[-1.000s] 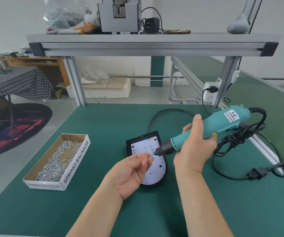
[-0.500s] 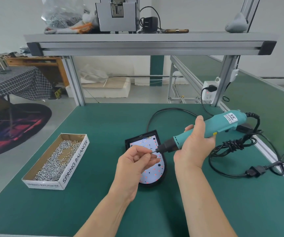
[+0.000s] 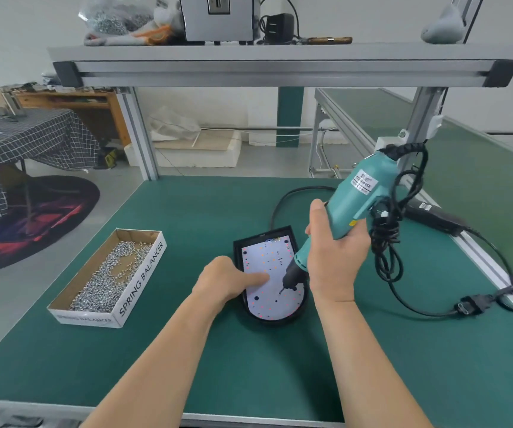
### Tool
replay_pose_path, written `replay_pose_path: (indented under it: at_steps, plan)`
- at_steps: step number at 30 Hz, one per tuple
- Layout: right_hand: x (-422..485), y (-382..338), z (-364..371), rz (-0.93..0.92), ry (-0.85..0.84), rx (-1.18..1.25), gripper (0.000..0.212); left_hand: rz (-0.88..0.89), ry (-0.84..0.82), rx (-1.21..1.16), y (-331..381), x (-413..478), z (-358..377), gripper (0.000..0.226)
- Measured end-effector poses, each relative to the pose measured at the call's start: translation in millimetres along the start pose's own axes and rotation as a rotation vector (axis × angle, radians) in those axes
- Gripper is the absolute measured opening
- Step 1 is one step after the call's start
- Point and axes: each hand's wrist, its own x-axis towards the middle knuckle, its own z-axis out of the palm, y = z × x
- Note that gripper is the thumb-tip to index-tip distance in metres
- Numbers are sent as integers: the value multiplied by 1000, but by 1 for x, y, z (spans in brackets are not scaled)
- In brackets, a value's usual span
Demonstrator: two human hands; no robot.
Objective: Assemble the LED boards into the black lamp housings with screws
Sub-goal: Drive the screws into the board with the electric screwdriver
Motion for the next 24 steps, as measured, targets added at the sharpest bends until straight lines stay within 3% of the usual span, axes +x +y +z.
replay_pose_path:
  at_steps: [2,6,12,16,24]
  plan:
    - [-1,1,-1,-40,-36,-37,25,-25,-77,-83,5,4,4,53]
    - [-1,5,-4,-110,-75,-92,33,-47,-179,-229,8,6,7,65]
    - [-2,10,-5,-114,-91,-86,35,-30,-200,-261,12,4,10,72]
    - [-4,10,-4,-129,-99,-84,36,-18,-203,-269,11,5,11,56]
    - [-6,11,-1,-143,-148,-103,34,-11,-203,-275,11,3,11,54]
